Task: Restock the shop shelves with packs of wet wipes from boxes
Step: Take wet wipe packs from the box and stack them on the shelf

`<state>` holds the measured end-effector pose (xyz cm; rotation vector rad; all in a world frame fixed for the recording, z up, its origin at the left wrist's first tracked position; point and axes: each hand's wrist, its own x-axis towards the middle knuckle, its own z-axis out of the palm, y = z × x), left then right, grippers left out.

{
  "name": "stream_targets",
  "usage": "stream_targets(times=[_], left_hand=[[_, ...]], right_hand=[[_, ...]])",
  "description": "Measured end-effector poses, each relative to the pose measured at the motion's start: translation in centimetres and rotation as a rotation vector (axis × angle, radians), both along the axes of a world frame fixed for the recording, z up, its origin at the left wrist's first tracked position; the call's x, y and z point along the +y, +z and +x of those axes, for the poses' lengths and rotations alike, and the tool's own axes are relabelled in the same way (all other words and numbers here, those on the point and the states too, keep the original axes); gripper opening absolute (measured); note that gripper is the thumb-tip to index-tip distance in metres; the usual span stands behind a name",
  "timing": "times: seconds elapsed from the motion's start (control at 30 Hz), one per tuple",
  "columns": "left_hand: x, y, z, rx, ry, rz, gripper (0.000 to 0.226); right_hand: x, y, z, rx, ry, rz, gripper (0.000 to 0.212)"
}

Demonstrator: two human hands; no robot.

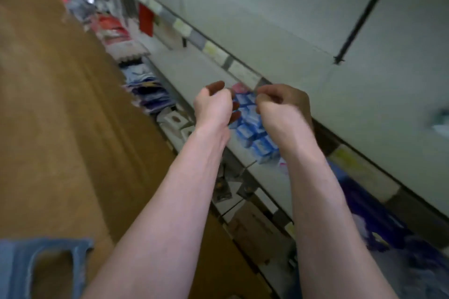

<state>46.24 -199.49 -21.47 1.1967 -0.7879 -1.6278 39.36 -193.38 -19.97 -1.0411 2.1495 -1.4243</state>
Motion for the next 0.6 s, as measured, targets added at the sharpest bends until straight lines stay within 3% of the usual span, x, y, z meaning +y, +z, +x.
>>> stream_targets(times=[0.6], left_hand=[[-2.4, -3.7, 42.1, -0.027, 0.619, 0.086, 0.030]], right_hand=[[-7.5, -2.7, 39.0, 0.042, 0.685, 0.119, 0.019]])
